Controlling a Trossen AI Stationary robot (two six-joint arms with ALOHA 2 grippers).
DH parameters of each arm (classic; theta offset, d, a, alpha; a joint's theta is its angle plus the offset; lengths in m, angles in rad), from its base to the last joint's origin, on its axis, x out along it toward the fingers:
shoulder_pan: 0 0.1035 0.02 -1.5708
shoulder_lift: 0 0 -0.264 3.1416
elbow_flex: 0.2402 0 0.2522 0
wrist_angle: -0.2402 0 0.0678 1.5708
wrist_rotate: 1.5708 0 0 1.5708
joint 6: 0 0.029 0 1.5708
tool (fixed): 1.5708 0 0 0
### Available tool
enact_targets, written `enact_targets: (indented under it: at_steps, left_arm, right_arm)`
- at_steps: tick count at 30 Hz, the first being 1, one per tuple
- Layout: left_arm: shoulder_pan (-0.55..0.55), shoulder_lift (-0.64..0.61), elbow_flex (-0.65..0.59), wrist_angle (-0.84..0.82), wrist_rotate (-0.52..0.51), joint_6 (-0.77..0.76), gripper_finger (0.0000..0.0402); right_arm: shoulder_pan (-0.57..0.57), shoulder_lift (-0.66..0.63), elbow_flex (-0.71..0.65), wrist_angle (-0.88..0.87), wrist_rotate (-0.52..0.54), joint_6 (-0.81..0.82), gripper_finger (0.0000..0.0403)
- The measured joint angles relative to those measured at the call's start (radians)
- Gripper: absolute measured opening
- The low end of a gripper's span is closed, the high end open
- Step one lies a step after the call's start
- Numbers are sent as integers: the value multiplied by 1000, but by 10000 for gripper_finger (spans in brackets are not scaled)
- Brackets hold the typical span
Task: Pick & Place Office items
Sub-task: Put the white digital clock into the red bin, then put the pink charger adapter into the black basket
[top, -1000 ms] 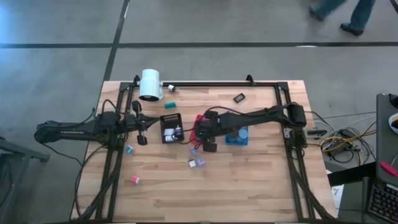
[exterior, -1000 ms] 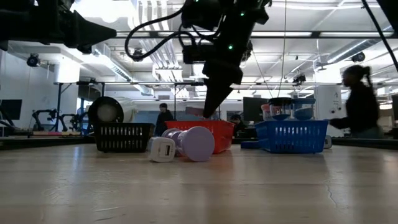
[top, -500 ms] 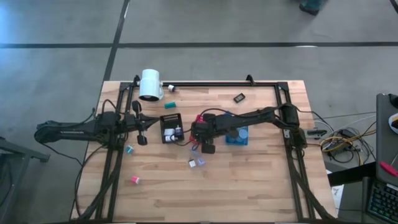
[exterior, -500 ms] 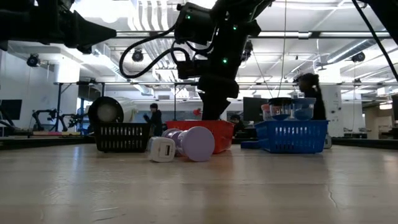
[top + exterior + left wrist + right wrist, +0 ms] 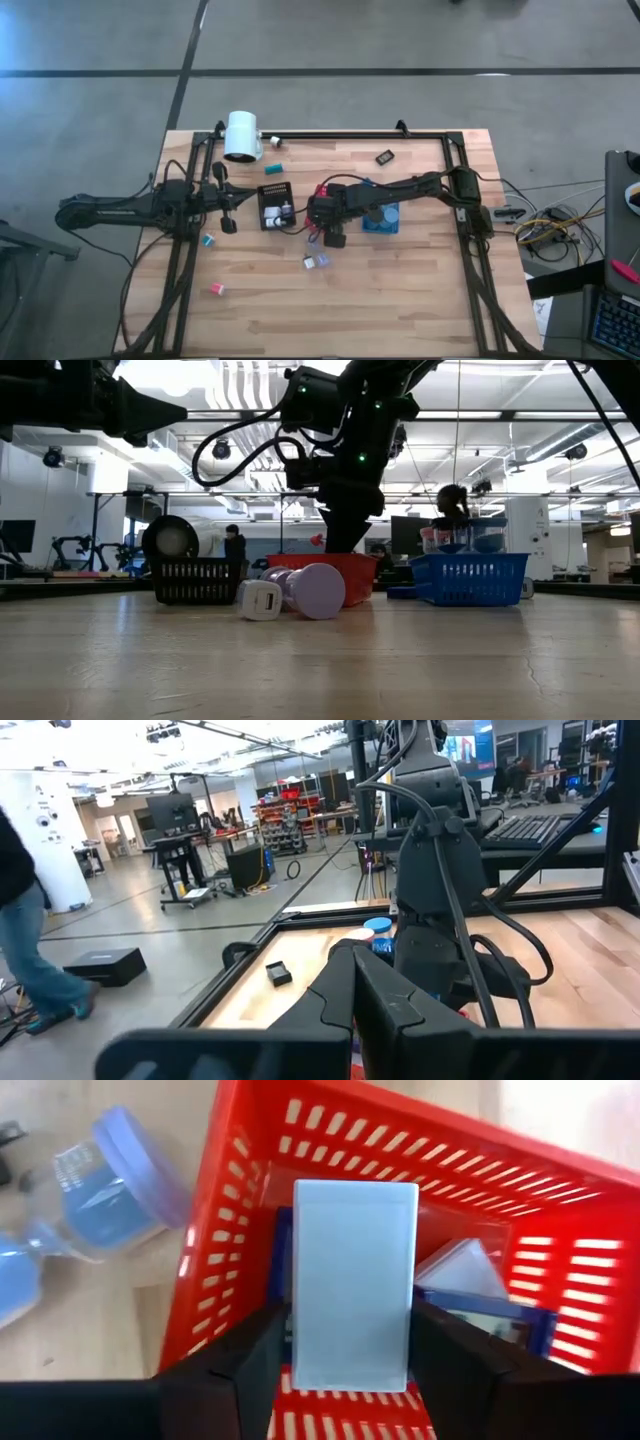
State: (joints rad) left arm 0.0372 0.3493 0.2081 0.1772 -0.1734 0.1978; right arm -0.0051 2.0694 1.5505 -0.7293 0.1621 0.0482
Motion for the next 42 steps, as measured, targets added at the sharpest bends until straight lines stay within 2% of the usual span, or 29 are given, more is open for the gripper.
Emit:
enact_targets:
  at_steps: [3, 13, 17, 20, 26, 30, 35, 42]
  left_arm:
    - [0, 0, 0, 0, 0, -9, 5]
    - [0, 0, 0, 1, -1, 8, 5]
    - [0, 0, 0, 1, -1, 7, 5]
    - [0, 0, 1, 1, -2, -9, 5]
    - [0, -1, 6, 1, -2, -31, 5]
    - [0, -1, 5, 1, -2, -31, 5]
    - [0, -1, 5, 1, -2, -32, 5]
    - [1, -1, 2, 2, -4, -13, 5]
  right_arm:
    - [-1, 0, 0, -2, -38, 1, 202]
    - [0, -56, -1, -8, -36, 0, 205]
    - [17, -185, -2, 25, -31, -19, 197]
    - [57, -319, -14, 113, -29, -20, 183]
    - [167, -607, -91, 276, -33, -100, 129]
    - [208, -825, -252, 470, -45, -132, 78]
    - [217, -1081, -534, 683, -95, -133, 18]
    - [215, -1325, -955, 989, -63, -130, 9]
